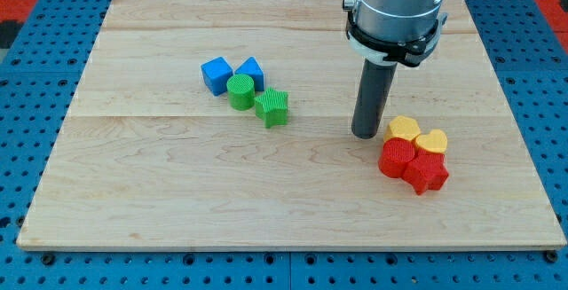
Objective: Separate green circle from green star and place it beside blue cube
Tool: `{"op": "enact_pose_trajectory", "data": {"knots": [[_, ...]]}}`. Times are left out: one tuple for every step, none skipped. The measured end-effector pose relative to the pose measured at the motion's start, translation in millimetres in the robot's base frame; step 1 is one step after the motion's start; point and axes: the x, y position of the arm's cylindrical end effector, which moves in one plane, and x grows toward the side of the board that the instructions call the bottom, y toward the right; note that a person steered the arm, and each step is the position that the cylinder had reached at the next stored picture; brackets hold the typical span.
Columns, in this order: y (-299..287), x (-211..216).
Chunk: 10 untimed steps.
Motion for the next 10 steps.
{"op": "enact_pose_trajectory", "data": {"knots": [[1.5,0.0],[1.5,-5.9],[14.8,-39.1],[51.5,-52.7],[38.3,-50.3],[-18.7,-44.2],[-49.8,-68.4],[-68.1,-79.6],[-94.8,-65.5],[-152.3,-50.0]]}}
